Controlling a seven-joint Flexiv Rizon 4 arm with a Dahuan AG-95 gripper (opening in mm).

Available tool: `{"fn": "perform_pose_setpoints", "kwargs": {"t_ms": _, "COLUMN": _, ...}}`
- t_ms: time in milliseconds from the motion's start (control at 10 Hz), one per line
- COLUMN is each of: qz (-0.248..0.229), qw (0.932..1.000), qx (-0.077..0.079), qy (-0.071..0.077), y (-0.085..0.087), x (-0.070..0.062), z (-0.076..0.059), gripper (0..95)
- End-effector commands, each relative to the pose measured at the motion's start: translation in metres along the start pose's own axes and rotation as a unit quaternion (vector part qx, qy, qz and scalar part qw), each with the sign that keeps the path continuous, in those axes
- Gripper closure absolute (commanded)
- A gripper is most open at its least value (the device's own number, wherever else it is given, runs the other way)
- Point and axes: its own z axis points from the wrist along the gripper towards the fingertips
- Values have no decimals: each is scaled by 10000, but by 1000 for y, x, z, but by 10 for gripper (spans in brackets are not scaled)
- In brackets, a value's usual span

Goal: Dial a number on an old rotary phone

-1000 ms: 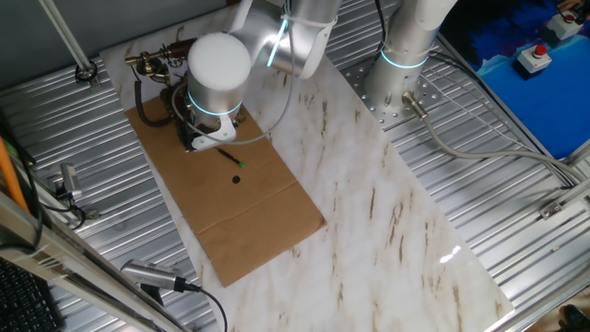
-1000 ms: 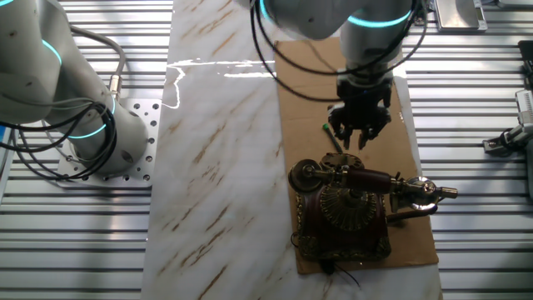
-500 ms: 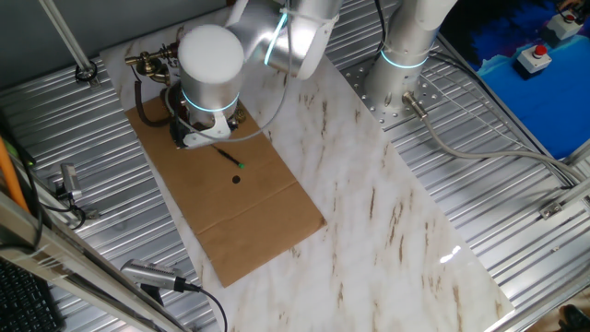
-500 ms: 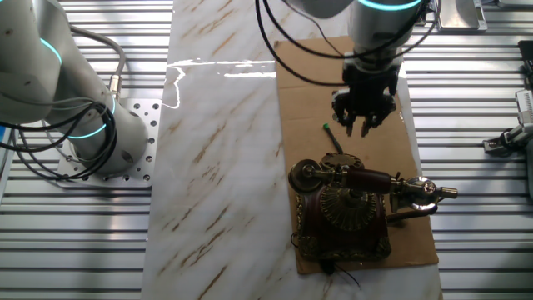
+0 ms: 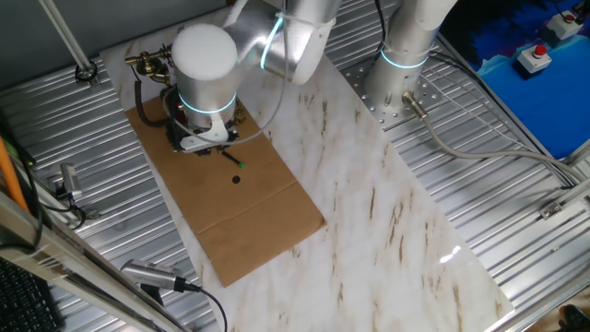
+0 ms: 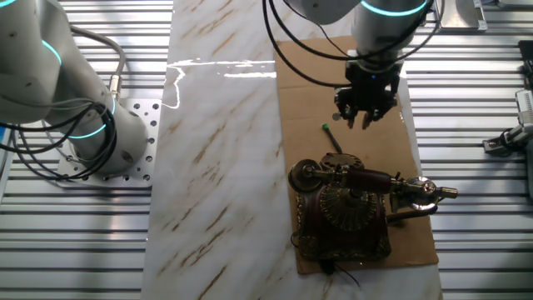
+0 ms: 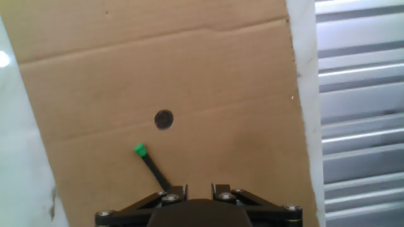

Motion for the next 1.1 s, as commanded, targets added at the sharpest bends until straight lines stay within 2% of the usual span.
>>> {"fn": "perform_pose_setpoints", "kwargs": {"t_ms": 100, "qz": 91, "qw": 9993, "qx": -238, "qy": -280, "y": 2, "x": -6, "z": -2, "gripper": 760}}
{"fn": "perform_pose_setpoints", "kwargs": {"t_ms": 200, "qz": 62, "qw": 9990, "qx": -266, "qy": -364, "y": 3, "x": -6, "z": -5, "gripper": 760}}
{"fn": "perform_pose_setpoints", "kwargs": {"t_ms": 400, "qz": 75, "qw": 9977, "qx": -288, "qy": -601, "y": 11, "x": -1, "z": -19, "gripper": 760}}
{"fn": "perform_pose_setpoints", "kwargs": {"t_ms": 500, "qz": 92, "qw": 9960, "qx": -330, "qy": -828, "y": 13, "x": 7, "z": -25, "gripper": 760}}
{"fn": "perform_pose_setpoints", "kwargs": {"t_ms": 600, "qz": 127, "qw": 9931, "qx": -390, "qy": -1101, "y": 15, "x": 21, "z": -34, "gripper": 760}}
{"fn": "perform_pose_setpoints", "kwargs": {"t_ms": 800, "qz": 258, "qw": 9920, "qx": -448, "qy": -1153, "y": 16, "x": 26, "z": -37, "gripper": 760}}
{"fn": "perform_pose_setpoints", "kwargs": {"t_ms": 1000, "qz": 332, "qw": 9916, "qx": -559, "qy": -1115, "y": 16, "x": 26, "z": -37, "gripper": 760}}
{"fn": "perform_pose_setpoints", "kwargs": {"t_ms": 1100, "qz": 294, "qw": 9922, "qx": -549, "qy": -1080, "y": 16, "x": 26, "z": -37, "gripper": 760}}
